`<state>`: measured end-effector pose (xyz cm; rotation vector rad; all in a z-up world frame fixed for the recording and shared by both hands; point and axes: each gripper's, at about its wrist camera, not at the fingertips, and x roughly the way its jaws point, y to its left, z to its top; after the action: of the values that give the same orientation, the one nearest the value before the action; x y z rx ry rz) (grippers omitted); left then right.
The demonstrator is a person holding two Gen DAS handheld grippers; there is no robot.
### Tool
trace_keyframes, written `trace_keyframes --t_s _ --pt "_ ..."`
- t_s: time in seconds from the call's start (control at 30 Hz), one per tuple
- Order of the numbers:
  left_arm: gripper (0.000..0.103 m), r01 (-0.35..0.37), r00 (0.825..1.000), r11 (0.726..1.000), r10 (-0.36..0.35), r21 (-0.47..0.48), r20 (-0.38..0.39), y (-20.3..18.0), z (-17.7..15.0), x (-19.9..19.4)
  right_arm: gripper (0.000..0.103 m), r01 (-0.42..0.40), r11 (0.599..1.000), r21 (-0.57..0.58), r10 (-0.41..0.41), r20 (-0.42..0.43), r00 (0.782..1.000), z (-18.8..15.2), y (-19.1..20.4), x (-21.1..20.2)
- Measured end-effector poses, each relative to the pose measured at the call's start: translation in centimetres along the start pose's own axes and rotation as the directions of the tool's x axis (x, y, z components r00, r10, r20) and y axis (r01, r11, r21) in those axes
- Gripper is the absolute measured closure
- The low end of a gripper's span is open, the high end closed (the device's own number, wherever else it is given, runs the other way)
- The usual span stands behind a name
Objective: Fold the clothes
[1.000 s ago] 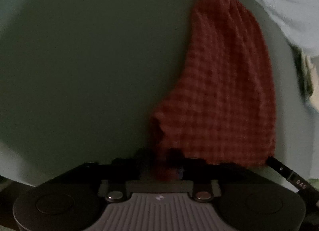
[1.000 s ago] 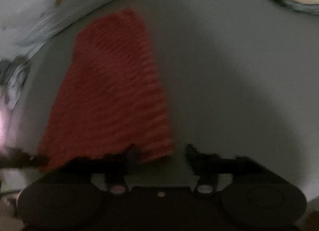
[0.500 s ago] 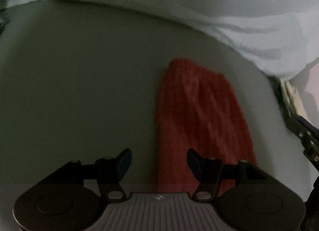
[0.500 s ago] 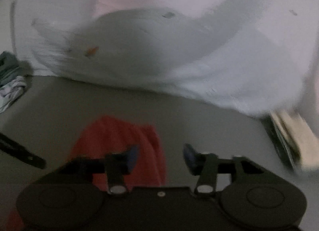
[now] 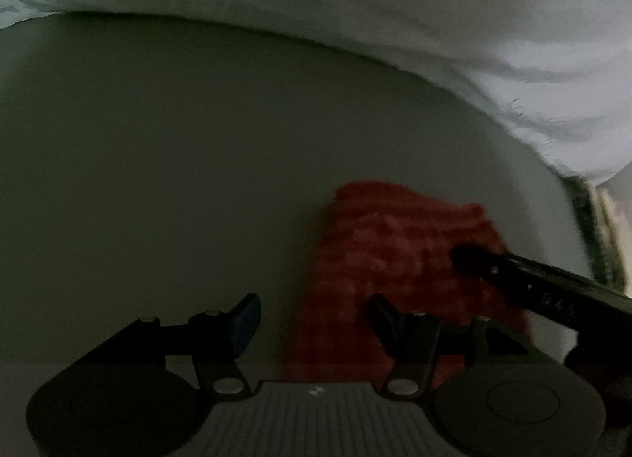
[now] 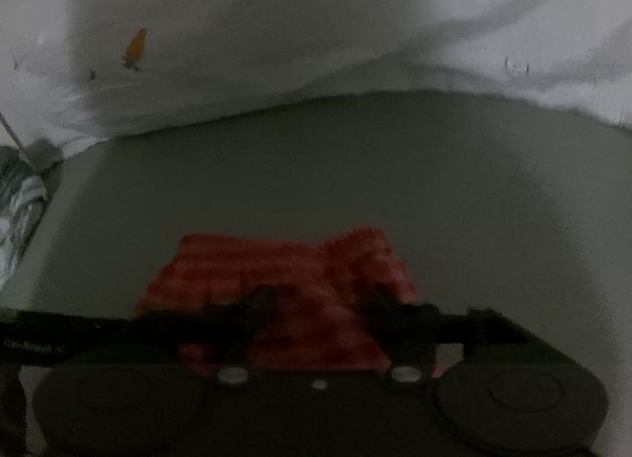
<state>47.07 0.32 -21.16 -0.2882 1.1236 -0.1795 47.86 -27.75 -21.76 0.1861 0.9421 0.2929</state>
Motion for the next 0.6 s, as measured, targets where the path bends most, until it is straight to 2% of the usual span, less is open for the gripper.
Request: trace_keyframes --t_s 0.07,0.1,0.23,0.33,0.43,0.47,0.53,0.6 --pt "0.040 -0.011 1.000 1.000 0.011 0.015 -0.001 -0.2 0.1 0.0 0.091 -0.041 0.999 0.028 0.041 0.004 0.999 -0.5 -0.2 -0.1" --pt "0.040 -0.016 1.000 1.000 0.016 0.020 -0.001 -0.3 0.2 0.0 0.096 -0.044 0.999 0.011 0.044 0.029 0.999 -0.7 0.1 -0.7" --pt "0.039 -0.040 0.999 0.999 0.040 0.032 0.007 -0.2 0.1 -0.3 0.099 0.001 0.994 -0.108 0.015 0.147 0.989 -0.5 1.4 -4.0" --pt "0.032 -0.046 0.999 0.997 0.045 0.055 0.015 -0.7 0.1 0.2 0.098 0.054 0.990 -0.132 -0.035 0.146 0.989 -0.2 0.8 -3.5" --pt "0.026 -0.064 0.998 0.993 0.062 0.096 0.023 -1.5 0.2 0.7 0.096 0.108 0.982 -0.154 -0.086 0.141 0.986 0.1 0.1 -2.9" --pt "0.025 -0.070 0.997 0.992 0.067 0.107 0.025 -1.7 0.2 0.9 0.093 0.127 0.980 -0.150 -0.110 0.113 0.987 0.0 -0.3 -2.1" --pt "0.025 -0.079 0.997 0.989 0.076 0.128 0.028 -1.9 0.1 1.0 0.080 0.170 0.976 -0.135 -0.161 0.075 0.984 -0.1 -0.7 -1.0" --pt "0.025 -0.081 0.997 0.988 0.079 0.133 0.019 -1.8 0.1 0.9 0.067 0.192 0.976 -0.101 -0.186 0.073 0.980 -0.3 -0.8 -1.4"
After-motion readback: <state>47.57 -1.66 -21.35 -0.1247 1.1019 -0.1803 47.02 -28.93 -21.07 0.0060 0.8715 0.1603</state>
